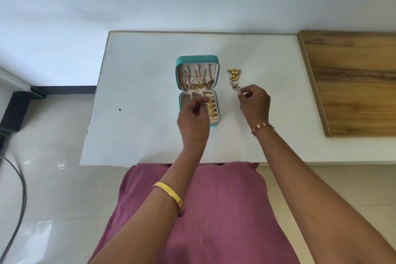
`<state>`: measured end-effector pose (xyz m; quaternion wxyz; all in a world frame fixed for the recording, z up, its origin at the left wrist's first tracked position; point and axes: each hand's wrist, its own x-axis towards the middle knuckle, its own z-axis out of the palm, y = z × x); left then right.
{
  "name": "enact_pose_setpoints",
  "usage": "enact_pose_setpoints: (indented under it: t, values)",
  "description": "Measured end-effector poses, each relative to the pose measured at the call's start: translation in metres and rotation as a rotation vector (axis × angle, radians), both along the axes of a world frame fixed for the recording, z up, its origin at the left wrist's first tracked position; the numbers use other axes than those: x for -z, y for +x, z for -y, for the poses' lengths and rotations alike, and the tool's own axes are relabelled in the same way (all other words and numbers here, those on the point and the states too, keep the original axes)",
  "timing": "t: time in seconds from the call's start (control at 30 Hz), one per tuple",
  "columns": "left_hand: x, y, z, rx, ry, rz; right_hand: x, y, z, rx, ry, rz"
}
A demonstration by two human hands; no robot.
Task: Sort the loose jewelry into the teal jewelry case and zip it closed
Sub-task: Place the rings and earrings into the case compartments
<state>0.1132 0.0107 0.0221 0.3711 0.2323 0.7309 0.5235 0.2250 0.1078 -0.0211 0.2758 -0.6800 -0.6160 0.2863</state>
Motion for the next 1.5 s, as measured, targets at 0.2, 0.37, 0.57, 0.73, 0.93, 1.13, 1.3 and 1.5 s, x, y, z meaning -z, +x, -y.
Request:
enact_pose_setpoints:
  t: [0.2,0.37,0.57,0.73,0.93,1.13,1.3,1.5]
  values:
    - [0.009,0.023,-0.016,0.071,-0.033,0.065,0.010,0.001,-0.026,-0.111,0.001,0.229]
    - [0.015,0.028,-0.027,0.103,-0.064,0.086,0.017,0.001,-0.028,-0.169,0.084,0.305]
    - [0.017,0.031,-0.028,0.142,-0.067,0.083,-0.002,0.004,0.007,-0.053,0.077,-0.131]
    - [0.015,0.026,-0.024,0.167,-0.018,0.160,-0.019,-0.003,0.044,-0.146,0.089,-0.240]
    - [0.015,0.012,-0.020,0.052,0.007,0.203,-0.025,-0.003,0.035,-0.182,0.022,-0.326]
    - [0.017,0.006,-0.024,0.007,-0.015,0.246,-0.005,-0.009,-0.006,-0.051,0.032,0.016]
    - [0.021,0.002,-0.023,0.011,-0.050,0.226,0.012,-0.013,-0.017,-0.140,0.023,0.225]
    - [0.021,-0.005,-0.016,-0.011,-0.068,0.217,0.015,-0.012,-0.011,-0.156,0.031,0.206]
